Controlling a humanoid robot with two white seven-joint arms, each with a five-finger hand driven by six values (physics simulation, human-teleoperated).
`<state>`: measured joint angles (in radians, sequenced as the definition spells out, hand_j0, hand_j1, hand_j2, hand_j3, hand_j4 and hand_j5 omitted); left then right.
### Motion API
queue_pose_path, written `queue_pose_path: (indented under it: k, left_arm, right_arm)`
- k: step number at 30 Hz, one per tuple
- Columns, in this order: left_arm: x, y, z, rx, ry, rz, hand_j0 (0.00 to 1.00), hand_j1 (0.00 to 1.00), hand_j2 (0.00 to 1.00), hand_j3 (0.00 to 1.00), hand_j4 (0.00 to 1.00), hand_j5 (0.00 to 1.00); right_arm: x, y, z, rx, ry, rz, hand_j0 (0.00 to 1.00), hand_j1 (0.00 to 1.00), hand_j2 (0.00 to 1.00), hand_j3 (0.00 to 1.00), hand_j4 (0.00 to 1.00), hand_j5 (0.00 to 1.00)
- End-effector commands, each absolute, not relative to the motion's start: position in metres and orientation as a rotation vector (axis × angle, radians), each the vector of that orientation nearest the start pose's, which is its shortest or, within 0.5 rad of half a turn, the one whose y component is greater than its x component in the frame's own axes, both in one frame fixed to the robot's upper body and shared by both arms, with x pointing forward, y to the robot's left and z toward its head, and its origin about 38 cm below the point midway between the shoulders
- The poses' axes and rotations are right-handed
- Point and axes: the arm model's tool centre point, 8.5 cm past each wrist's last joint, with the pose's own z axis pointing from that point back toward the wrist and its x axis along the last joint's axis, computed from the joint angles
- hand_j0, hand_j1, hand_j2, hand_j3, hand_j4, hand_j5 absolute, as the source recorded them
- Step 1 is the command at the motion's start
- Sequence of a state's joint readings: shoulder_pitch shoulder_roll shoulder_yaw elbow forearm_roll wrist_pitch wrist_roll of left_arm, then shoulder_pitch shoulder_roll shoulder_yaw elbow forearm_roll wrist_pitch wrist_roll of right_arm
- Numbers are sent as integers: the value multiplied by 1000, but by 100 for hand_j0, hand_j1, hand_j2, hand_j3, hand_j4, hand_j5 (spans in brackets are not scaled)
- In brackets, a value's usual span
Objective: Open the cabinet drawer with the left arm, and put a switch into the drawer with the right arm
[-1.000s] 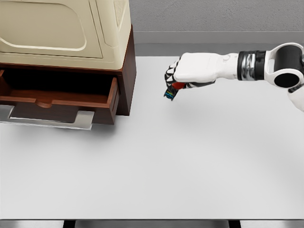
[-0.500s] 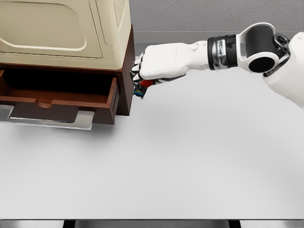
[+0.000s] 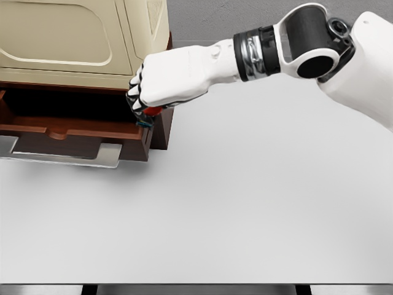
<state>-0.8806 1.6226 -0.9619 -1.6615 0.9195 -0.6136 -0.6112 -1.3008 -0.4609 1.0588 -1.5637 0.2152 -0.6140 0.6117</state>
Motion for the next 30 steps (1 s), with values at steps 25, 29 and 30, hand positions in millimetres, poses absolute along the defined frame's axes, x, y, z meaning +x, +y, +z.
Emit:
queue_pose_path:
  k: [25, 29, 30]
  left_arm:
    - [321, 448, 391, -5, -1598, -1426, 100, 100, 100, 100, 100, 100]
    - [322, 448, 391, -5, -1599, -1425, 100, 100, 100, 100, 100, 100]
    - [321, 448, 391, -4, -1598, -1425, 100, 100, 100, 100, 100, 100]
  right_arm:
    - [452, 62, 362, 93, 1669, -2607, 47, 47, 47, 47, 47, 47]
    - [465, 66, 358, 108, 1690, -2651, 56, 56, 56, 56, 56, 56]
    - [466, 66, 360, 119, 1690, -2650, 86, 86, 86, 86, 86, 86]
